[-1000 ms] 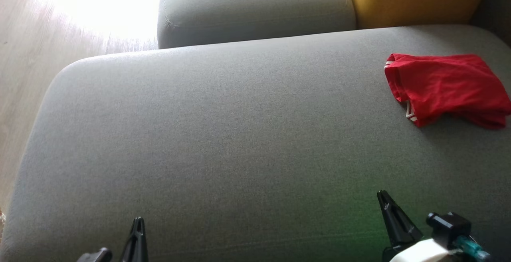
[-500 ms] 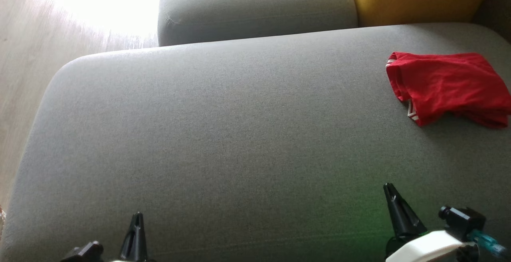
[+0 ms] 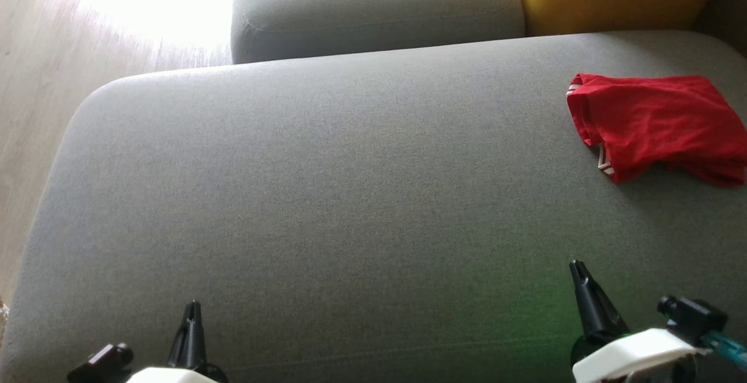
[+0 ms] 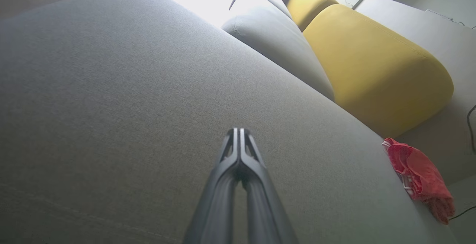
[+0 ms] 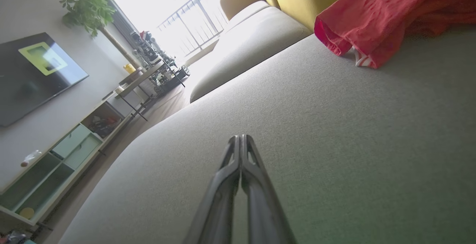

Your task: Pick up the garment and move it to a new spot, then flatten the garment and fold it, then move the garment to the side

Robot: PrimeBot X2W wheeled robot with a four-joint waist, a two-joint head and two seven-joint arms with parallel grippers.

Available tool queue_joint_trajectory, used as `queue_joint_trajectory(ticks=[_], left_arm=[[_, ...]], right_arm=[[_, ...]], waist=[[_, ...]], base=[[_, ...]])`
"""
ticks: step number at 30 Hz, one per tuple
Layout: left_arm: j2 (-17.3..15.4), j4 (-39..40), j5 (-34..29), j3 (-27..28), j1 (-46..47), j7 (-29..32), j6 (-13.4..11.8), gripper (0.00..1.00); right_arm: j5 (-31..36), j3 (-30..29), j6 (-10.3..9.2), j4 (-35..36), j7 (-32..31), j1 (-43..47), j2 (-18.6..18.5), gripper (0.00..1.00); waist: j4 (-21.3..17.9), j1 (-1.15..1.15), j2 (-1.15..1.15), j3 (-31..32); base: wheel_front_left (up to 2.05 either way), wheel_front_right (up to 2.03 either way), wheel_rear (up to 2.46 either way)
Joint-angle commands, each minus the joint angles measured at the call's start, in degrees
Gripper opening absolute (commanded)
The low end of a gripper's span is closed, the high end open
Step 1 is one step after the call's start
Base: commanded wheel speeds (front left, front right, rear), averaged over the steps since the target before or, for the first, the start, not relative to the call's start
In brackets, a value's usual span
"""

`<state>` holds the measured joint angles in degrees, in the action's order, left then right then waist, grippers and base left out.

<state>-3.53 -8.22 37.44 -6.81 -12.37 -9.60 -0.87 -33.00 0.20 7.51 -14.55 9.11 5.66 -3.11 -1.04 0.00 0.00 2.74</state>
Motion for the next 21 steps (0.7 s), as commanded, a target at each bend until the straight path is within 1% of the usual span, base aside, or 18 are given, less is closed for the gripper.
queue_joint_trajectory(ticks=[1,21], left_arm=[[-0.9,1.4,1.8,1.2,3.5,0.3,0.7,0.00],[-1.1,-0.1,14.4,3.1,6.8,3.2,2.4,0.00]], right_arm=[[-2.1,-0.1,-0.01,1.7,-0.4,-3.5,-0.9,0.00],[-15.4,-0.9,-0.01,1.5,-3.3,-5.3,-1.1,0.00]], waist=[[0.0,0.00,0.00,-0.1],[0.2,0.00,0.00,-0.7]], base=[[0.00,0.00,0.00],[0.00,0.00,0.00]])
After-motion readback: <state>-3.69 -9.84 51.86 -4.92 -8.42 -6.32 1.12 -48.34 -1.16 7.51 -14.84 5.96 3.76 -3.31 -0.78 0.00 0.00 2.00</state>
